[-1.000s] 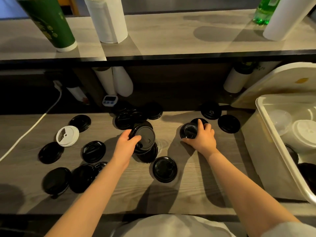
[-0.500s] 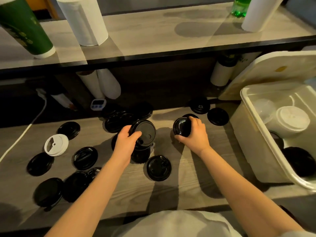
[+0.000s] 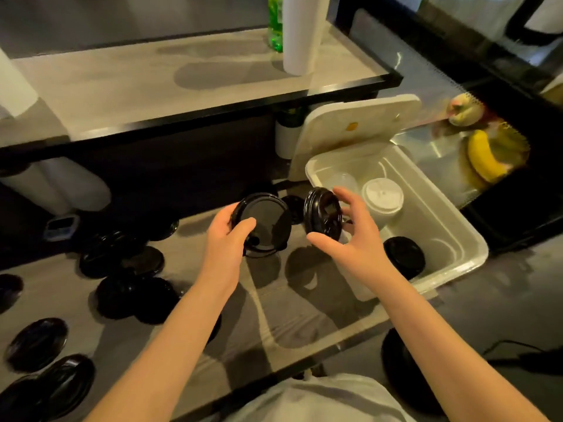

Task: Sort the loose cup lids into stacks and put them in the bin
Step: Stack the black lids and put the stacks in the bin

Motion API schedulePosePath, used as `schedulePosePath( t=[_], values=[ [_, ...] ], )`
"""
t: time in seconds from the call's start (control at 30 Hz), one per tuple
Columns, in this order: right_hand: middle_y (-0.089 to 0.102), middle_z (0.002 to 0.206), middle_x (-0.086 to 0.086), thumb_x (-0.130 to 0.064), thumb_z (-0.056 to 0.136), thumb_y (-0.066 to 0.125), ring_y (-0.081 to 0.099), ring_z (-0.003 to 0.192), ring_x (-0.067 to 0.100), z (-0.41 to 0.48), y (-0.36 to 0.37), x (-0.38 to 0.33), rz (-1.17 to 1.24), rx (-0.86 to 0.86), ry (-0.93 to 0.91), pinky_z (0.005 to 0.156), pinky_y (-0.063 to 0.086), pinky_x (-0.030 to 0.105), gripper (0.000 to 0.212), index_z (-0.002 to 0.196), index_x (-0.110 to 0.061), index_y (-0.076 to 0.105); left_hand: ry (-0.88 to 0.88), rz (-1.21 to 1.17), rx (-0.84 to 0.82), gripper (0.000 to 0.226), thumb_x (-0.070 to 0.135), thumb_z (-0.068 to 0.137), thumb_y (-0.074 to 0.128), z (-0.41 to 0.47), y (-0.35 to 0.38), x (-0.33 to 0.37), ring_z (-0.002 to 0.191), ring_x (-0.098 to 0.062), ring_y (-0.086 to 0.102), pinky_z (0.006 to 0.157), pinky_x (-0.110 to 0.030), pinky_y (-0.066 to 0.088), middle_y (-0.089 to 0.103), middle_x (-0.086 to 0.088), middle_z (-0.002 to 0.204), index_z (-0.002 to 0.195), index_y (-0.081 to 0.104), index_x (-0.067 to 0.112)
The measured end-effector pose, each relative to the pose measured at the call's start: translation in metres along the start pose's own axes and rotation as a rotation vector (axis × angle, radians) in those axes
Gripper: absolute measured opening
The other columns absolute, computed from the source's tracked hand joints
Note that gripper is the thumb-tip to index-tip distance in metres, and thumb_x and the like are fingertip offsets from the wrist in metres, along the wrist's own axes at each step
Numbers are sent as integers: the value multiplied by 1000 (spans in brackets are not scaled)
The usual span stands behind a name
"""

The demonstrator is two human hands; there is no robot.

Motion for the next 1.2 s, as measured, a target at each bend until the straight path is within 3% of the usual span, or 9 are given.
schedulePosePath(
  t=[0.07, 0.17, 0.3, 0.57, 0.7, 0.8, 1.0, 1.1, 1.2],
  values=[
    [47, 120, -22, -29, 73, 78, 52, 110, 1, 1, -31, 9, 53, 47, 40, 84, 46, 12, 64, 118, -46, 36, -8, -19, -18, 28, 4, 90, 52, 2, 25, 1, 89, -3, 65, 76, -22, 50, 68, 12, 91, 94, 60, 30],
    [48, 114, -16, -26, 75, 77, 52, 99, -8, 5, -78, 31, 30, 116, 105, 77, 42, 9, 57, 114, -35, 36, -32, -34, -60, 25, 5, 91, 52, 7, 64, 1, 95, -6, 63, 79, -22, 51, 65, 6, 101, 107, 59, 22],
    [44, 119, -7, -34, 73, 78, 46, 108, 13, 11, -129, 81, -227, 115, 253, 88, 41, 30, 56, 109, -30, 35, -50, 10, -133, 32, 7, 91, 53, 18, 114, -4, 102, -12, 61, 79, -22, 50, 60, -2, 112, 123, 50, 13],
    [45, 101, -4, -50, 71, 72, 50, 90, 16, 22, -126, 125, -964, -495, 73, 70, 42, 29, 53, 104, -22, 42, -55, 267, -283, 28, 9, 89, 58, 41, 183, -17, 111, -14, 57, 90, -28, 48, 60, 0, 120, 108, 54, 28],
    [48, 107, 2, -50, 72, 72, 53, 91, 23, 27, -108, 141, -1135, -640, 22, 67, 46, 35, 59, 113, -16, 44, -71, 350, -266, 25, 10, 88, 59, 53, 187, -20, 106, -16, 60, 87, -29, 50, 62, 0, 114, 103, 55, 30],
    [51, 112, 4, -45, 72, 75, 56, 98, 25, 25, -97, 157, -1185, -797, 73, 71, 46, 34, 64, 120, -13, 46, -109, 500, -319, 27, 13, 88, 58, 57, 194, -24, 103, -19, 61, 89, -33, 51, 62, -4, 114, 113, 54, 24],
    [51, 116, 5, -40, 81, 69, 48, 84, 18, 32, -99, 155, -1137, -858, 85, 68, 39, 30, 50, 119, -12, 52, -163, 797, -569, 31, 12, 92, 55, 57, 225, -38, 106, -22, 57, 89, -31, 48, 57, -8, 119, 122, 51, 19],
    [50, 119, 7, -52, 78, 68, 57, 100, 26, 37, -92, 155, -1227, -838, 37, 72, 41, 32, 61, 122, -13, 51, -200, 1002, -653, 36, 18, 92, 56, 60, 234, -50, 110, -24, 54, 96, -37, 46, 55, -7, 121, 126, 46, 17],
    [53, 118, 8, -57, 77, 65, 57, 105, 27, 43, -91, 157, -1220, -831, 46, 77, 45, 34, 63, 121, -12, 53, -239, 1168, -764, 30, 20, 91, 57, 57, 239, -61, 104, -23, 54, 89, -33, 46, 54, -6, 114, 119, 46, 15]
  ],
)
Point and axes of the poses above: each hand's wrist, its own z-axis towards the middle knuckle, its own y-axis out of the palm, x = y × z, the point moved 8 cm from there along z, towards the middle knuckle
